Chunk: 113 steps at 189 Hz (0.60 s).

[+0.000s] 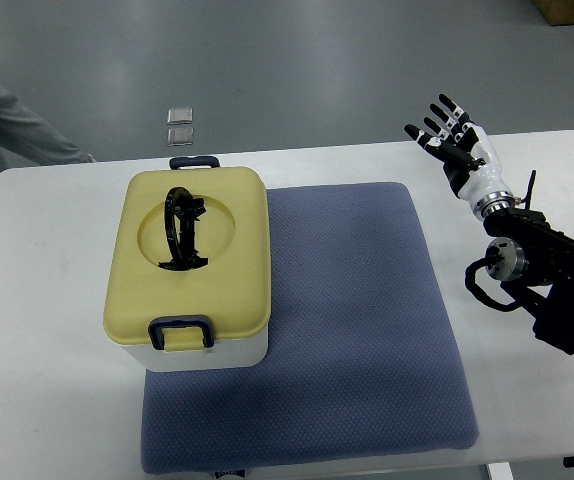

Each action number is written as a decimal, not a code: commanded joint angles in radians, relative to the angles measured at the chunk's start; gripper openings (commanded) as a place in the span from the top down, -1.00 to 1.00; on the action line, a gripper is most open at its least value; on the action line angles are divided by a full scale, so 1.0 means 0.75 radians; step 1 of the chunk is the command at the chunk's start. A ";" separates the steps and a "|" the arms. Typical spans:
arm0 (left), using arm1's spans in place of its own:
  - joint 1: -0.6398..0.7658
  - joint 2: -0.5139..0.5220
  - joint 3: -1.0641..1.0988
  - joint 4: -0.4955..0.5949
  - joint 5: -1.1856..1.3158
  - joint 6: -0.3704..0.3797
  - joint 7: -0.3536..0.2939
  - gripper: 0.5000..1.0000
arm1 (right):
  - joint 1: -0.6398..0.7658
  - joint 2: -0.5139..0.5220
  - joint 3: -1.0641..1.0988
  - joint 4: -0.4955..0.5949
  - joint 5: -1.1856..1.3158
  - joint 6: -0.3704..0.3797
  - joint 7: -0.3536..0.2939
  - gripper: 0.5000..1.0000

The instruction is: Open white storage box with right hand

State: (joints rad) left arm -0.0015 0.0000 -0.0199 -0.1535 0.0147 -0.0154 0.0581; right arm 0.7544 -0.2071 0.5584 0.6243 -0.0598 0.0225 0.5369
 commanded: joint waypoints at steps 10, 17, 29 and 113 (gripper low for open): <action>0.000 0.000 0.000 0.002 -0.001 0.000 0.000 -1.00 | 0.000 0.000 0.000 0.000 0.000 0.001 0.000 -0.71; 0.000 0.000 0.002 0.008 0.001 0.000 0.000 -1.00 | 0.000 0.000 0.000 0.000 0.000 0.001 0.000 -0.71; 0.002 0.000 0.002 0.008 -0.001 0.000 0.000 -1.00 | 0.002 0.000 0.000 0.000 0.000 0.001 0.000 -0.71; -0.002 0.000 -0.004 0.010 -0.001 0.000 0.000 -1.00 | 0.007 -0.002 0.002 0.000 0.000 0.001 0.000 -0.71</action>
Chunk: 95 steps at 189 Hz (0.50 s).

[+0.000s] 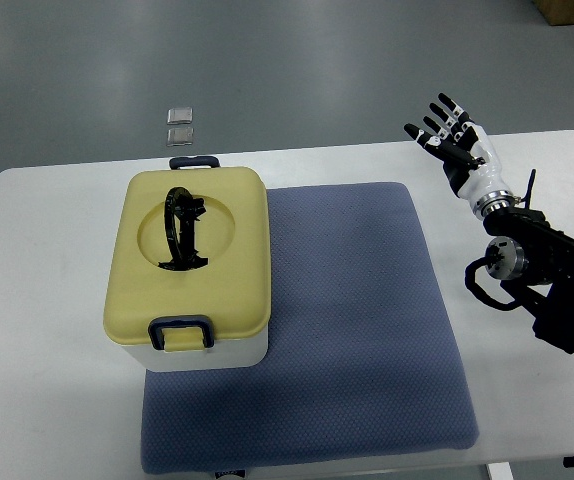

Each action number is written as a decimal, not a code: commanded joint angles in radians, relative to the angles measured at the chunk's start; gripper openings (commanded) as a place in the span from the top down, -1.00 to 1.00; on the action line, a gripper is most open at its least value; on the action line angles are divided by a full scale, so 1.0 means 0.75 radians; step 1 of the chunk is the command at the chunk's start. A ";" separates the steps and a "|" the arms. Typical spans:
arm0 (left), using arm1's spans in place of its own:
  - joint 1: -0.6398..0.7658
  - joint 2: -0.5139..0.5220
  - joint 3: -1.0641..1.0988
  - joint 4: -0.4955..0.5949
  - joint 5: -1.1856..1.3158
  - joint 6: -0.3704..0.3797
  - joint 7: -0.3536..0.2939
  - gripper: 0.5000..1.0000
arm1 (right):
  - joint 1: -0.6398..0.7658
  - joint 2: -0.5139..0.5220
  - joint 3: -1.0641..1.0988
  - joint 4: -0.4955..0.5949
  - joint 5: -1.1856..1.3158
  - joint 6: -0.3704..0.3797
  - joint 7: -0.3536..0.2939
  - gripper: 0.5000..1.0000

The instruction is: Open white storage box with right hand

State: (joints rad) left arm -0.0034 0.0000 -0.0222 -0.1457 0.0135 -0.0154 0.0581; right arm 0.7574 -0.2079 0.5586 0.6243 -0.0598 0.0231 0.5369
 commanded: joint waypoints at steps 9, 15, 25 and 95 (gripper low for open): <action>0.000 0.000 -0.001 -0.002 0.000 0.000 0.000 -1.00 | 0.005 -0.001 0.002 0.000 0.002 0.000 -0.002 -0.71; 0.000 0.000 -0.001 -0.002 0.000 0.000 0.000 -1.00 | 0.005 -0.001 0.000 0.000 0.000 0.000 0.000 -0.71; 0.000 0.000 -0.001 0.000 0.000 0.000 0.000 -1.00 | 0.005 -0.001 0.000 0.000 0.000 0.000 0.000 -0.71; 0.000 0.000 -0.001 0.000 0.000 0.000 0.000 -1.00 | 0.005 -0.003 0.002 -0.002 0.000 0.000 0.000 -0.71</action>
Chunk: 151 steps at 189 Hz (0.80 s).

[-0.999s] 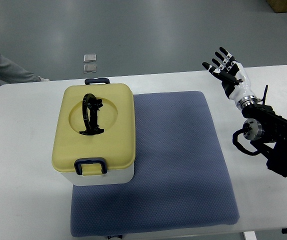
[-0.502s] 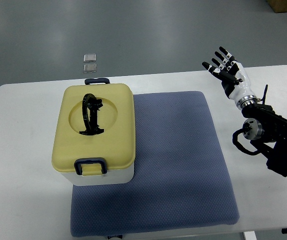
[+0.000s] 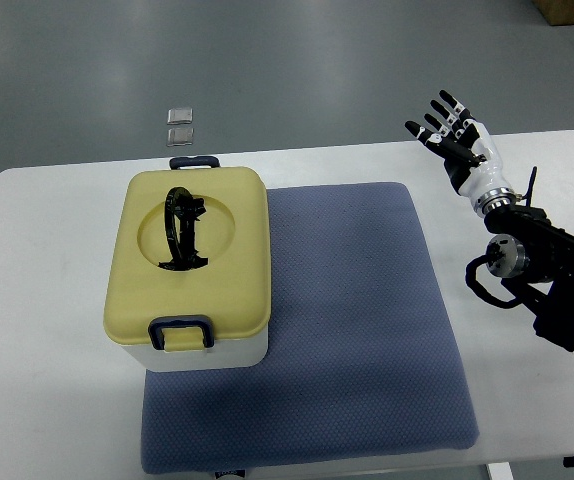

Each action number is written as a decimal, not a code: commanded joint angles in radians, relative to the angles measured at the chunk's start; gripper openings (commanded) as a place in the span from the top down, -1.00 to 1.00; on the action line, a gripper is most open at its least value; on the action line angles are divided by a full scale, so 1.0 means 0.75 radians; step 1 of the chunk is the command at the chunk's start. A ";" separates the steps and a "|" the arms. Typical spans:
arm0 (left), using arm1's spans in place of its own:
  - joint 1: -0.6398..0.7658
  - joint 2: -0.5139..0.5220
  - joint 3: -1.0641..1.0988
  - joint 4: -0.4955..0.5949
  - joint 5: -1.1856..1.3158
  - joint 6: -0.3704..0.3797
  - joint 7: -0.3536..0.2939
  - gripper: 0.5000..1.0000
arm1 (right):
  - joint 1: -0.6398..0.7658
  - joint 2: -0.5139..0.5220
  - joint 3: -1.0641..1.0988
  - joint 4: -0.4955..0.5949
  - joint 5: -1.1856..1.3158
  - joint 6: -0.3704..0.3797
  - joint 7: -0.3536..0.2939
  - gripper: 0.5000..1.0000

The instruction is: Open white storage box with right hand

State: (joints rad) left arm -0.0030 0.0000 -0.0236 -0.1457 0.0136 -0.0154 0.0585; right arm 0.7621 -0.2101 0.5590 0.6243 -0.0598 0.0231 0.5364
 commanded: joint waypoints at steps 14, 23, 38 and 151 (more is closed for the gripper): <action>0.000 0.000 0.001 0.000 0.000 0.000 0.000 -1.00 | -0.002 0.000 -0.003 -0.002 0.000 0.000 0.001 -0.71; 0.000 0.000 0.001 0.000 0.000 0.000 0.000 -1.00 | -0.002 -0.002 -0.009 -0.002 -0.002 0.000 0.001 -0.71; 0.000 0.000 -0.001 0.000 0.000 0.000 0.000 -1.00 | 0.000 -0.006 -0.009 -0.002 -0.006 0.004 -0.001 -0.71; 0.000 0.000 0.001 0.000 0.000 0.000 0.000 -1.00 | 0.141 -0.047 -0.032 0.029 -0.108 0.024 -0.012 -0.71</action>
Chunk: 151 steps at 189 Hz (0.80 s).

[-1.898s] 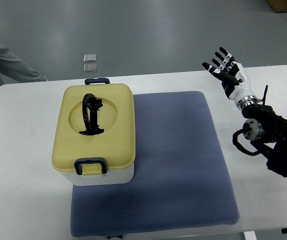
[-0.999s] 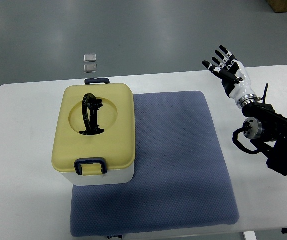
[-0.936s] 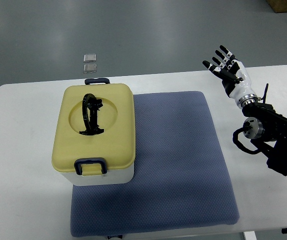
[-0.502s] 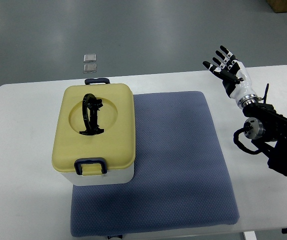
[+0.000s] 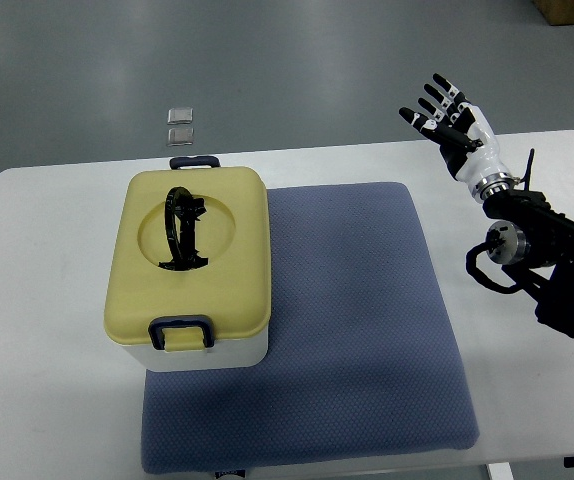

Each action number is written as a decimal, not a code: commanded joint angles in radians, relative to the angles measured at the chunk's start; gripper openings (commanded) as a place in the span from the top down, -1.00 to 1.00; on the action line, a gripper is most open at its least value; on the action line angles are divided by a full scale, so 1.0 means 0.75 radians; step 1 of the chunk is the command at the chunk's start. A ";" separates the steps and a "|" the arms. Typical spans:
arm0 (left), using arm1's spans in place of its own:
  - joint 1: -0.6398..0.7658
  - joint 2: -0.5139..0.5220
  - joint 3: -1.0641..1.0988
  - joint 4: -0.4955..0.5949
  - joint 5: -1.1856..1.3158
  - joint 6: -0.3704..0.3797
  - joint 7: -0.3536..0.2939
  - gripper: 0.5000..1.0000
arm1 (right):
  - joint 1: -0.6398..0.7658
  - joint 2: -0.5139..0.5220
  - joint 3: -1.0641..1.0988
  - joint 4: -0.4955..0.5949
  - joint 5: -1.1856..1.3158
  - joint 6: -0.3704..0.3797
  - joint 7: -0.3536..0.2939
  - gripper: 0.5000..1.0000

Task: Open white storage box with right hand
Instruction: 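Swing the right hand over the yellow lid toward its black handle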

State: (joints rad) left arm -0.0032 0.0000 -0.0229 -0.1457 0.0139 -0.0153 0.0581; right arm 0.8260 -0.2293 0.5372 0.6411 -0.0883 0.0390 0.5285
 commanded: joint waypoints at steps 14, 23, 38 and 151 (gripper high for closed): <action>0.000 0.000 0.000 0.000 0.000 0.000 0.000 -1.00 | 0.095 -0.036 -0.002 0.016 -0.181 0.019 -0.001 -0.71; 0.000 0.000 0.000 0.000 0.000 0.000 0.000 -1.00 | 0.120 -0.040 -0.005 0.027 -0.250 0.040 -0.003 -0.71; 0.000 0.000 0.000 0.000 0.000 0.000 0.000 -1.00 | 0.171 -0.044 -0.005 0.049 -0.438 0.067 -0.003 -0.71; 0.000 0.000 0.000 0.000 0.000 0.000 0.000 -1.00 | 0.803 -0.017 -0.277 0.254 -1.351 0.469 0.019 -0.70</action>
State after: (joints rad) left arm -0.0031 0.0000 -0.0230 -0.1457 0.0137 -0.0153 0.0581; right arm 1.3431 -0.2636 0.3969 0.8019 -1.0355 0.3344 0.5431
